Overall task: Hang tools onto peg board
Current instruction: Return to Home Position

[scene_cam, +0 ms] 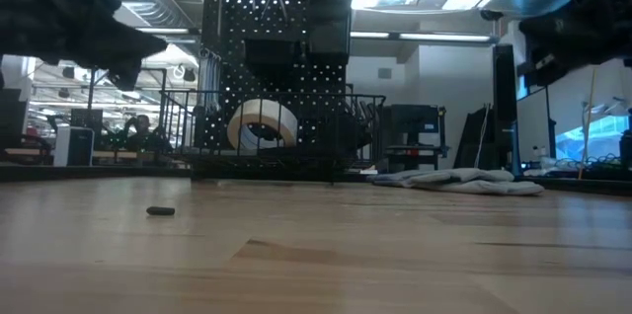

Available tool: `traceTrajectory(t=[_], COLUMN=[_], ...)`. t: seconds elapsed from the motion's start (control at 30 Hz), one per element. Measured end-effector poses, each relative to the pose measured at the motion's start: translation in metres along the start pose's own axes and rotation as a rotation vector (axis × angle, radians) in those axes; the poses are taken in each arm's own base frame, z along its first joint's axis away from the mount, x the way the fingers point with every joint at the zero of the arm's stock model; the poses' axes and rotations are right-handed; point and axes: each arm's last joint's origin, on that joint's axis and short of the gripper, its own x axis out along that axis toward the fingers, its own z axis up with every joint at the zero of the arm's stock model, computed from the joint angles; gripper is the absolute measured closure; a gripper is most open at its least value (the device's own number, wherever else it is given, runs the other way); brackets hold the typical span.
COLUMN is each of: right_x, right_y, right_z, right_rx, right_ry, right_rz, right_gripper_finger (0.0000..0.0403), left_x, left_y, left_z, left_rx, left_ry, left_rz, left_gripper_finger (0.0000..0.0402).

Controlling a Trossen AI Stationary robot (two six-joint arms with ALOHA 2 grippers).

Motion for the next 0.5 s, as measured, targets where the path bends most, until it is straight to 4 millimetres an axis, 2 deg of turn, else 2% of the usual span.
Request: traceTrajectory(t=[0.17, 0.5], right_x=[0.0001, 0.0005], right_y=[0.0007, -0.0005], right_z=[-0.0014, -0.0018], right_rx=[0.024, 0.046], right_ry=[0.017, 0.013], right_rz=[0.031, -0.012], right_gripper_finger=[0.0394, 0.0391], left_x=[-0.0084, -0.0081], left_y=[0.0037, 0.0077], left_z=[0.0069, 0.0052], left_rx=[0.012, 0.06], left_ry=[-0.082, -0.07], left_rz=[0.004, 0.071], left_gripper_finger=[0.0401, 0.0399])
